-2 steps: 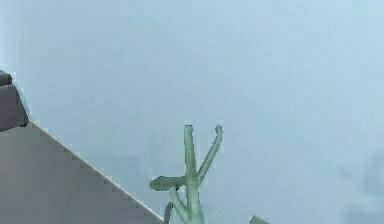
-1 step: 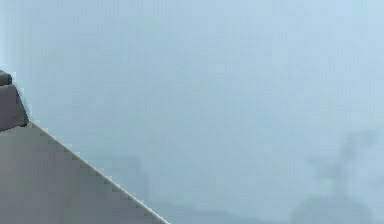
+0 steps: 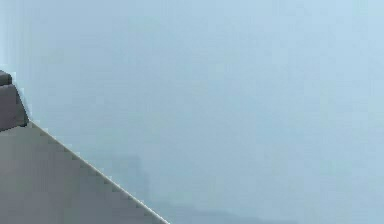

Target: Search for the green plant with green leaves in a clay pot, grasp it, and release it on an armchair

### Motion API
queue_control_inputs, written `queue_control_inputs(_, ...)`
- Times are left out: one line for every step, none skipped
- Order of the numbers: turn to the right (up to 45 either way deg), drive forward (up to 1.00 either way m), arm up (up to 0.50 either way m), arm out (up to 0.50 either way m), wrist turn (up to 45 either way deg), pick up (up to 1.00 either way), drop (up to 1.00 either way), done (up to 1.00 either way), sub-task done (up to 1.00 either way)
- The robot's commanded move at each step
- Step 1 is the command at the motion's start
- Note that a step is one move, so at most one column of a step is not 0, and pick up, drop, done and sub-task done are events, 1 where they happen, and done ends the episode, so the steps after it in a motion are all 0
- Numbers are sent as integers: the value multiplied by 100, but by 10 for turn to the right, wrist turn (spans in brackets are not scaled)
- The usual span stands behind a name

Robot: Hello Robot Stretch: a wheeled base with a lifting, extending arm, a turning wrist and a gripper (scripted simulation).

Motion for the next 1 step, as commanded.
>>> queue_control_inputs(0, 0, 0, 0, 450, 0, 0, 0, 0)
